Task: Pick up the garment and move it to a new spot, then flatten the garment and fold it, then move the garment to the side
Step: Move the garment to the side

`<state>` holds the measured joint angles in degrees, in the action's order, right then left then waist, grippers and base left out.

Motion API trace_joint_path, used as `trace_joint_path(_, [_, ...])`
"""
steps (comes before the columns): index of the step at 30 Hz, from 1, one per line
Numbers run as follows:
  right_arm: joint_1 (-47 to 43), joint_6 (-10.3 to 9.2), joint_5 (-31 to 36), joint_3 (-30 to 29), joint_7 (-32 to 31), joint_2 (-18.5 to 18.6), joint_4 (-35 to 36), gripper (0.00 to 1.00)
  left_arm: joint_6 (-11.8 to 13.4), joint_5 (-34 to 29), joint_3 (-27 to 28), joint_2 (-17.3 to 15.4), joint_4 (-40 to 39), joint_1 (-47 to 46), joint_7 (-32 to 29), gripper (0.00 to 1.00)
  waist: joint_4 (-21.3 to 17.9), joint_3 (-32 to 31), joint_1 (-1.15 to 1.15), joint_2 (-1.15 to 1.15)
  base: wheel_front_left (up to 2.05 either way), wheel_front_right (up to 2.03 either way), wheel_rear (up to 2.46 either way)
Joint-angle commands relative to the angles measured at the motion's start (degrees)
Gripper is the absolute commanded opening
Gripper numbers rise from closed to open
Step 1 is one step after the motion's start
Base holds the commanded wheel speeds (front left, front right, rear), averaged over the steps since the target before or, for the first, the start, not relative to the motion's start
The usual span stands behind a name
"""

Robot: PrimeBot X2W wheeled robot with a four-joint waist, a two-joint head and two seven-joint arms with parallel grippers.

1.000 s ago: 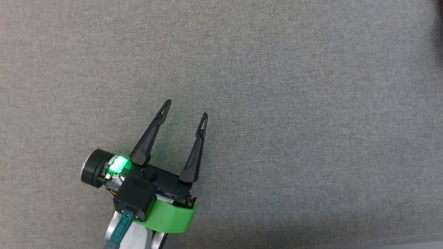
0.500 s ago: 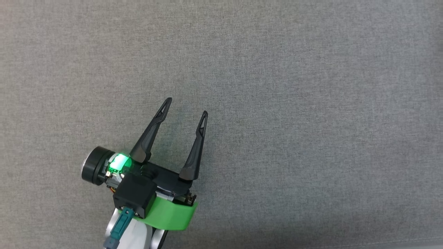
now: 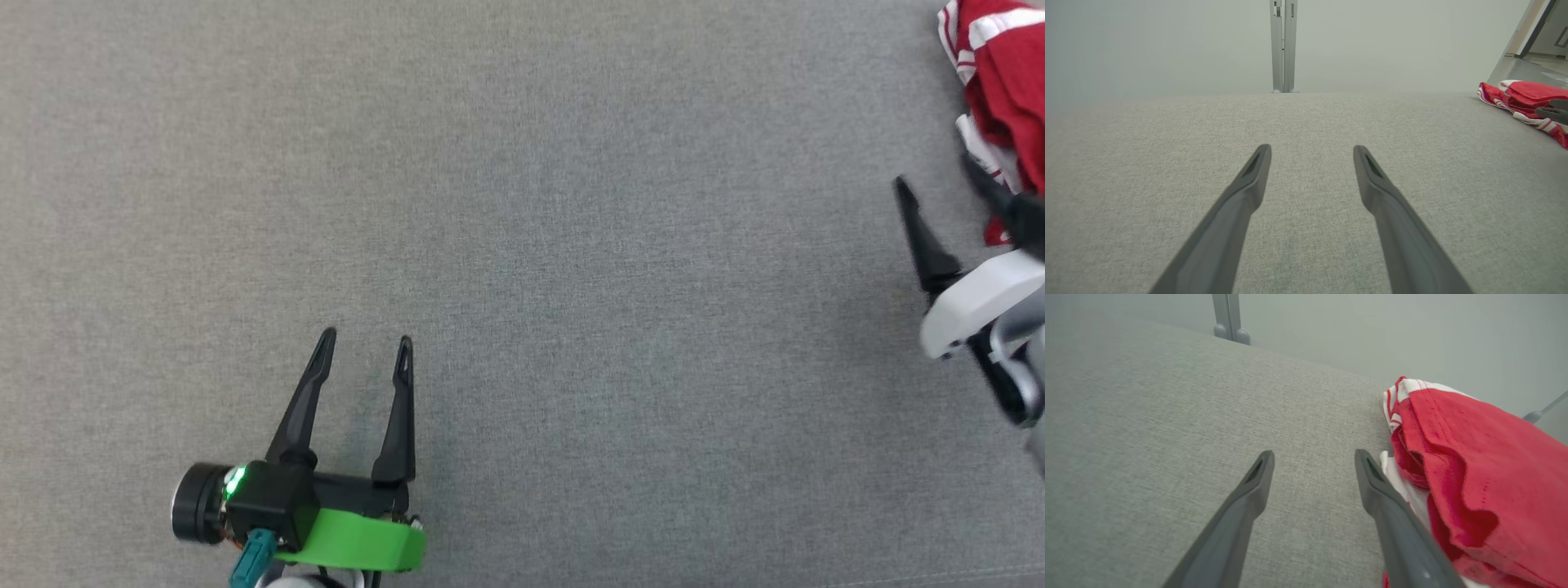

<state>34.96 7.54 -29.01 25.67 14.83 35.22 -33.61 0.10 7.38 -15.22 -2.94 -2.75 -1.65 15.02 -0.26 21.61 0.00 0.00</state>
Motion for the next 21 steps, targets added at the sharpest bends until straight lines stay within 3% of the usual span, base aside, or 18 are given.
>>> trace_joint_path(1, [-2.6, -0.13, 1.8, -2.5, 0.5, -1.9, 2.1, 1.00, 0.5, 1.7, 0.5, 0.0, 1.0, 1.6, 0.2, 1.00, -0.3, -7.7, 0.00, 0.00, 0.00, 0.00, 0.00])
trace_joint_path(6, [-16.5, -0.11, 9.5, -11.5, 0.4, -14.1, 10.7, 1.00, 1.5, 4.0, 3.2, 0.0, 5.4, 5.4, 0.2, 1.00, 0.1, -14.8, 0.00, 0.00, 0.00, 0.00, 0.00])
trace_joint_path(10, [-25.6, -0.12, 14.4, -17.4, 0.4, -21.0, 17.1, 1.00, 1.3, 5.8, 4.9, 0.0, 5.1, 8.1, 0.2, 1.00, 0.4, -19.3, 0.00, 0.00, 0.00, 0.00, 0.00])
trace_joint_path(16, [-35.7, -0.12, 19.6, -23.2, 0.4, -27.4, 26.5, 1.00, 0.3, 4.9, 6.5, 0.0, 3.4, 11.7, 0.2, 1.00, 1.0, -23.1, 0.00, 0.00, 0.00, 0.00, 0.00])
trace_joint_path(21, [-42.1, -0.11, 22.0, -25.0, 0.4, -30.2, 31.2, 1.00, -1.0, 3.5, 7.1, 0.0, 0.2, 14.5, 0.2, 1.00, 1.1, -25.9, 0.00, 0.00, 0.00, 0.00, 0.00])
